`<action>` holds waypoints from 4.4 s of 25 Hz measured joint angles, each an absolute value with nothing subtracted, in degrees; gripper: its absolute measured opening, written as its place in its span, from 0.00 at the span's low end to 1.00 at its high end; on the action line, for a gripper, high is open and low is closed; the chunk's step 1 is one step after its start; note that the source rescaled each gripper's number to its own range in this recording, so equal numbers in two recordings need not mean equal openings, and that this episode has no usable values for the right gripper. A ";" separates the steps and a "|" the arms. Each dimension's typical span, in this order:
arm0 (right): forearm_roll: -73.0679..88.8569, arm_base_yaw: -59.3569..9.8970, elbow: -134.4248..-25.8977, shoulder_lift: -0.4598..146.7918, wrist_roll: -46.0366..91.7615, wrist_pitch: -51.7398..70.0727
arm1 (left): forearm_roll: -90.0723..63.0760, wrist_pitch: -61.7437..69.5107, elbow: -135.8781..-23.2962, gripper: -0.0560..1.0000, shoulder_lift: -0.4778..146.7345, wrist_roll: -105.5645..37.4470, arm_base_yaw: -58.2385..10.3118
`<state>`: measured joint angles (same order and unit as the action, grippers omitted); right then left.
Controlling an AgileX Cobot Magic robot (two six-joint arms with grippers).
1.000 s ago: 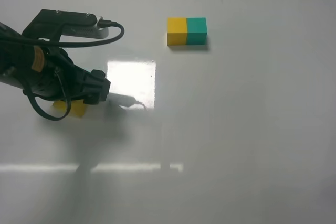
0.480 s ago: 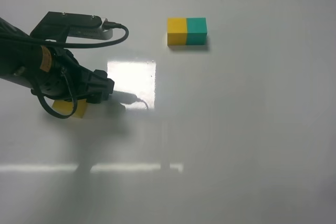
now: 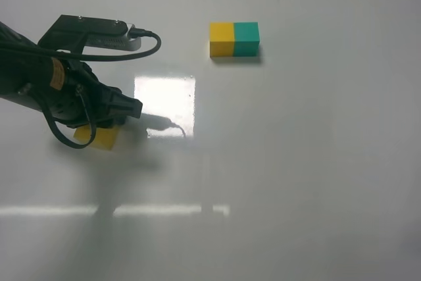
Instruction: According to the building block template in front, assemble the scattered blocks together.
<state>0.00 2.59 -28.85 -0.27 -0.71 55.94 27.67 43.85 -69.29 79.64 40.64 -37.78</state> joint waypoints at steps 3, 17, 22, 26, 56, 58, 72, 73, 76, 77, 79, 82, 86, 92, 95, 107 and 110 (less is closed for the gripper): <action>0.00 2.59 -28.85 -0.27 -0.71 55.94 | 27.67 43.85 -69.29 0.06 79.64 40.64 -37.78; 0.00 2.59 -28.85 -0.27 -0.71 55.94 | 17.89 46.75 -72.03 0.06 79.95 25.90 -37.78; 0.00 2.59 -28.85 -0.27 -0.71 55.94 | 16.73 49.55 -75.74 0.06 80.32 20.40 -39.09; 0.00 2.59 -28.85 -0.27 -0.71 55.94 | 16.17 51.02 -78.87 0.06 82.29 15.93 -40.95; 0.00 2.59 -28.85 -0.27 -0.71 55.94 | 15.67 59.81 -110.52 0.06 106.77 -25.53 -55.28; 0.00 2.59 -28.85 -0.27 -0.71 55.94 | 15.95 59.13 -110.52 0.06 107.10 -26.86 -55.07; 0.00 2.59 -28.85 -0.27 -0.71 55.94 | 16.70 57.65 -110.58 0.06 108.58 -30.63 -53.79; 0.00 2.59 -28.85 -0.27 -0.71 55.94 | 16.70 57.60 -110.58 0.06 108.71 -30.71 -53.79; 0.00 2.59 -28.85 -0.27 -0.71 55.94 | 16.70 57.60 -110.58 0.06 108.95 -30.86 -53.79; 0.00 2.59 -28.85 -0.27 -0.71 55.94 | 16.64 57.54 -110.58 0.06 109.02 -30.86 -53.79; 0.00 2.59 -28.85 -0.27 -0.71 55.94 | 16.66 57.55 -110.58 0.06 109.08 -30.92 -53.79; 0.00 2.59 -28.85 -0.27 -0.71 55.94 | 16.66 57.41 -110.58 0.06 109.14 -30.37 -53.79; 0.00 2.59 -28.85 -0.27 -0.71 55.94 | 16.16 57.31 -110.64 0.38 109.20 -30.01 -53.79; 0.00 2.59 -28.85 -0.27 -0.71 55.94 | 15.73 58.60 -113.35 0.83 109.21 -26.68 -54.84; 0.00 2.59 -28.85 -0.27 -0.71 55.94 | 15.52 60.18 -115.20 0.86 109.01 -23.73 -56.00; 0.00 2.59 -28.85 -0.27 -0.71 55.94 | 16.17 64.76 -115.78 0.87 99.77 1.72 -53.71; 0.00 2.59 -28.85 -0.27 -0.71 55.94 | 15.41 68.22 -115.78 0.87 96.44 6.34 -46.95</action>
